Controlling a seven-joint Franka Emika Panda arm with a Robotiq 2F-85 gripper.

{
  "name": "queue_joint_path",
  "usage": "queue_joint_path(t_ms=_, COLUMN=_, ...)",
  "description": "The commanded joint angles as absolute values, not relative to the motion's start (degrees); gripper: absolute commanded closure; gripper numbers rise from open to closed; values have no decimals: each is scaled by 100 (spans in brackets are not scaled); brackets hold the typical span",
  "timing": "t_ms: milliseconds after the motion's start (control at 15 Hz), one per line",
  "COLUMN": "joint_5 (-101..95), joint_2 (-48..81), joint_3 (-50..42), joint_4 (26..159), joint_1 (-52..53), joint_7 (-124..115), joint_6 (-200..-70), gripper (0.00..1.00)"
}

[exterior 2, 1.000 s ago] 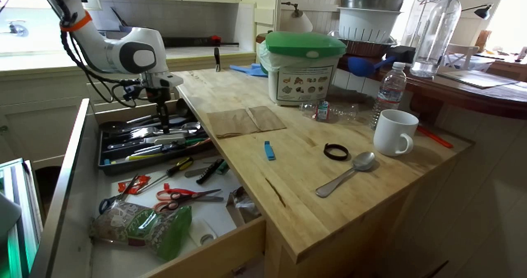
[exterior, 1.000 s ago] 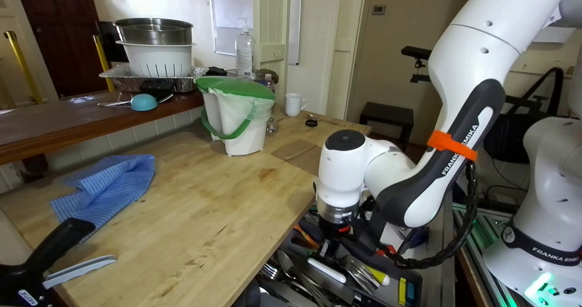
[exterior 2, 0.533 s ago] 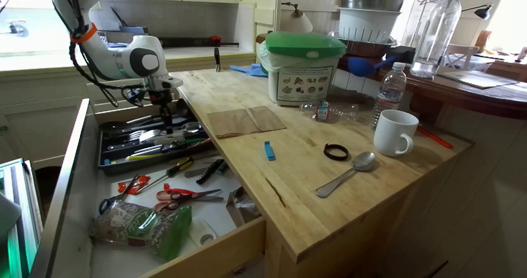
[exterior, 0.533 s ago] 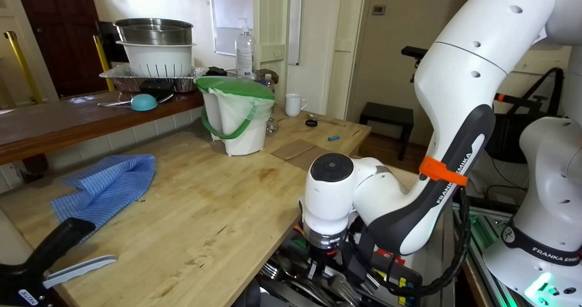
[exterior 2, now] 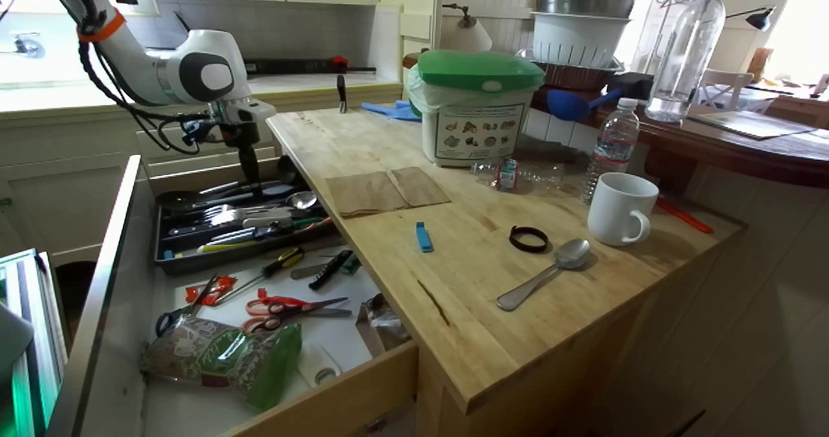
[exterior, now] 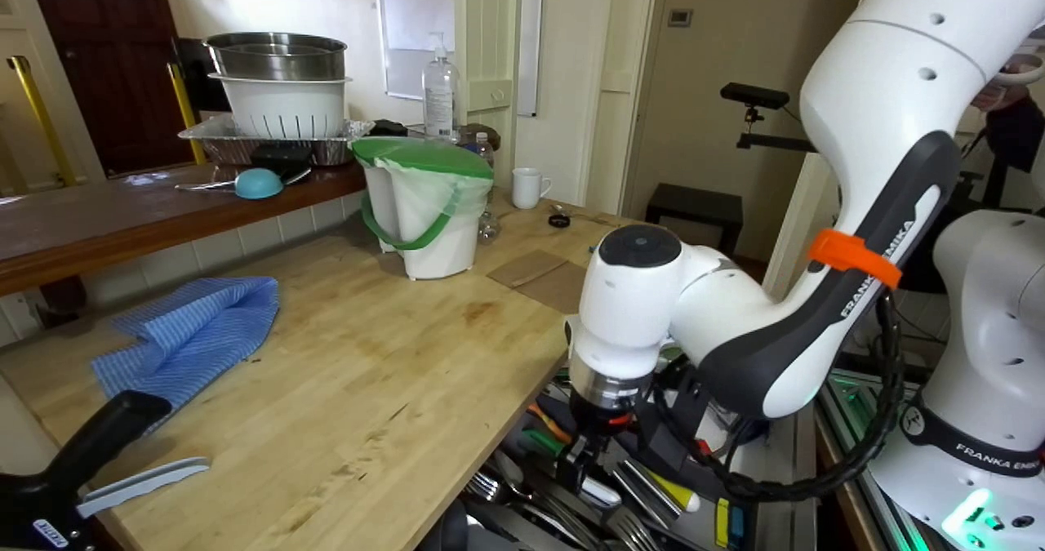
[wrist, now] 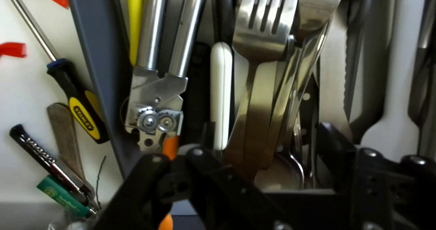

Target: Pick up the folk from the counter and put it in the drawer

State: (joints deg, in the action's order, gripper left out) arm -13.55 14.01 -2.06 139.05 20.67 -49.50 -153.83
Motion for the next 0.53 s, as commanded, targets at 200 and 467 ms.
queue_joint_path(t_ms=200, joint_5=1437, joint_2=-873, joint_3=809, joint_4=15039, joint_1=899, joint_7=-2490, joint_6=-13712, gripper=0)
queue_joint_path(t_ms=467, joint_5=1138, joint_2=-694, joint_3=837, joint_4=14777, joint_1=815, joint_7=-2649, joint_6=-13698, gripper=0)
